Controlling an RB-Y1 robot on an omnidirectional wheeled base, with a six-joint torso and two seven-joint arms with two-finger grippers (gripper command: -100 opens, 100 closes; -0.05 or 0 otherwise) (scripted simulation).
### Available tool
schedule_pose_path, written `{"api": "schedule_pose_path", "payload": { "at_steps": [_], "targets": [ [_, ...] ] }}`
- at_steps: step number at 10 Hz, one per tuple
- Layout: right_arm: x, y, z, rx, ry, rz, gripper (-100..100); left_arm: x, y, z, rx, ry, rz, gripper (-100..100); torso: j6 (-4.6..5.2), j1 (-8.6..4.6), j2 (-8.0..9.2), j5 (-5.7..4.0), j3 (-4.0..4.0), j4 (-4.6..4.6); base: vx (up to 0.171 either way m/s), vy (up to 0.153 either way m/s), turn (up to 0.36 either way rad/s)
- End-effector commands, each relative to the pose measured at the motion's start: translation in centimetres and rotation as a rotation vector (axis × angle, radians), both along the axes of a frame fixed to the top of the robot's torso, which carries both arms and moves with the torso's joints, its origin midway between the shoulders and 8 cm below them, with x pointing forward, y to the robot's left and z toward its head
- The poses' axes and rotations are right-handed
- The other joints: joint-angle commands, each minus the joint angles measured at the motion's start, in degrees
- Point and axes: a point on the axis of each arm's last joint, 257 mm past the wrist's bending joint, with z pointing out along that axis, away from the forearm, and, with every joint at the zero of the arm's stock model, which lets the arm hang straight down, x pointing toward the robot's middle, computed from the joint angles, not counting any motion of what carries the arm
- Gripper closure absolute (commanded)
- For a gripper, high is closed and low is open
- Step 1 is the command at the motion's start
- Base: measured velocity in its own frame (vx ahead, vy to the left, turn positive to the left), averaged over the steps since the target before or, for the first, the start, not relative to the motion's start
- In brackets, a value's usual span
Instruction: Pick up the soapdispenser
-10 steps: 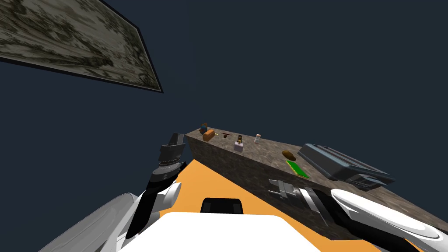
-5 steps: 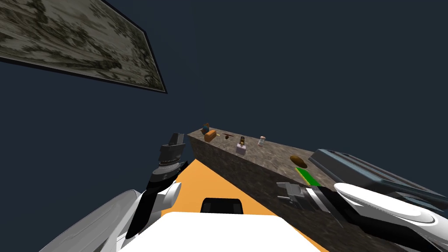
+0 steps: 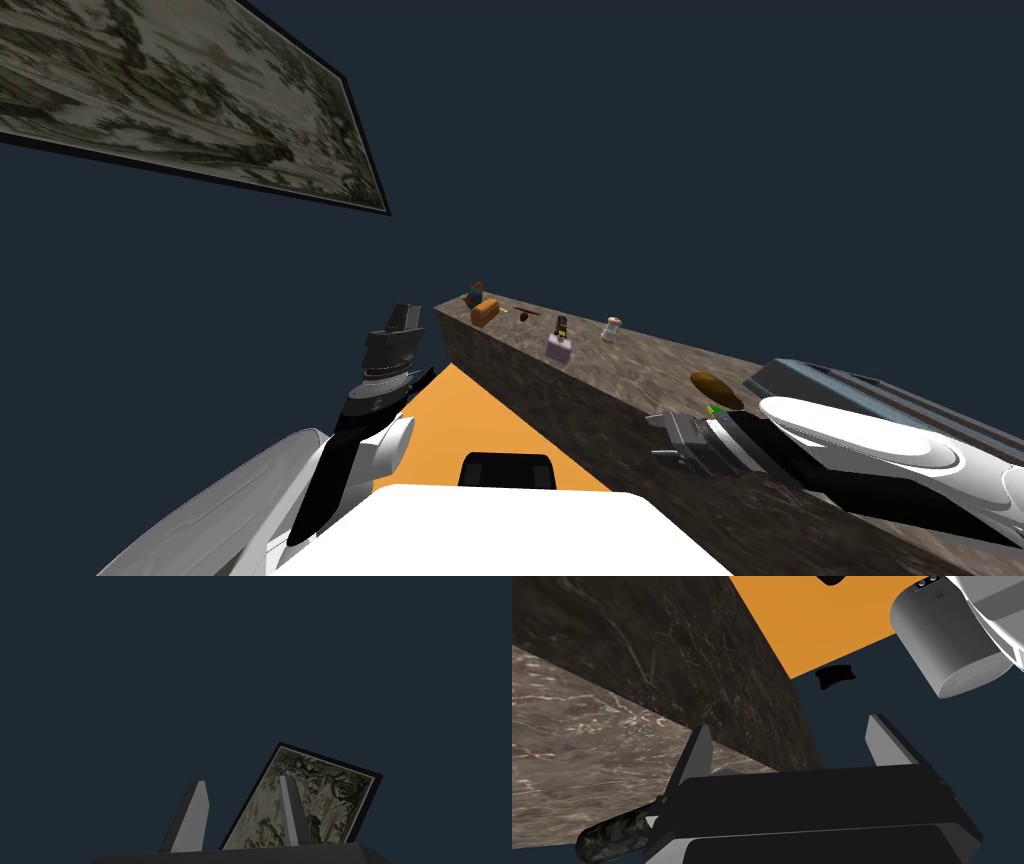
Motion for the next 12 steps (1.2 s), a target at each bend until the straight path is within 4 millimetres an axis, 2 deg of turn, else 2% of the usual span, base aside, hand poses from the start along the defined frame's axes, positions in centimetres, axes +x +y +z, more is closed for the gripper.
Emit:
{"api": "schedule_pose_path", "payload": {
  "at_steps": [1,2,5,8,10,12],
  "targets": [
    [-0.2,-2.0,0.4,-0.064,0.02,0.026,-100,0.0,0.0,0.0,0.0,0.0,0.0,0,0.0,0.0,0.0,0.0,0.0,0.0,0.082,0.018,0.168],
    [-0.2,-2.2,0.5,-0.071,0.021,0.031,-100,0.0,0.0,0.0,0.0,0.0,0.0,0,-0.04,0.01,-0.05,0.01,-0.02,-0.01,0.073,0.01,0.08],
    [0.5,-5.9,2.2,-0.206,0.054,0.086,-100,0.0,0.0,0.0,0.0,0.0,0.0,0,-0.06,0.16,-0.24,0.04,-0.13,-0.05,0.133,0.047,0.194],
    [1.4,-7.4,3.6,-0.277,0.061,0.124,-100,0.0,0.0,0.0,0.0,0.0,0.0,0,-0.03,0.27,-0.15,0.06,-0.09,-0.04,0.117,0.075,0.149],
    [2.5,-7.7,4.7,-0.311,0.052,0.151,-100,0.0,0.0,0.0,0.0,0.0,0.0,0,-0.04,0.53,-0.41,0.12,-0.23,-0.09,0.192,0.171,0.211],
    [3.6,-7.0,5.5,-0.311,0.031,0.171,-100,0.0,0.0,0.0,0.0,0.0,0.0,0,-0.03,0.95,-0.34,0.23,-0.21,-0.09,0.14,0.229,0.162]
  ]
}}
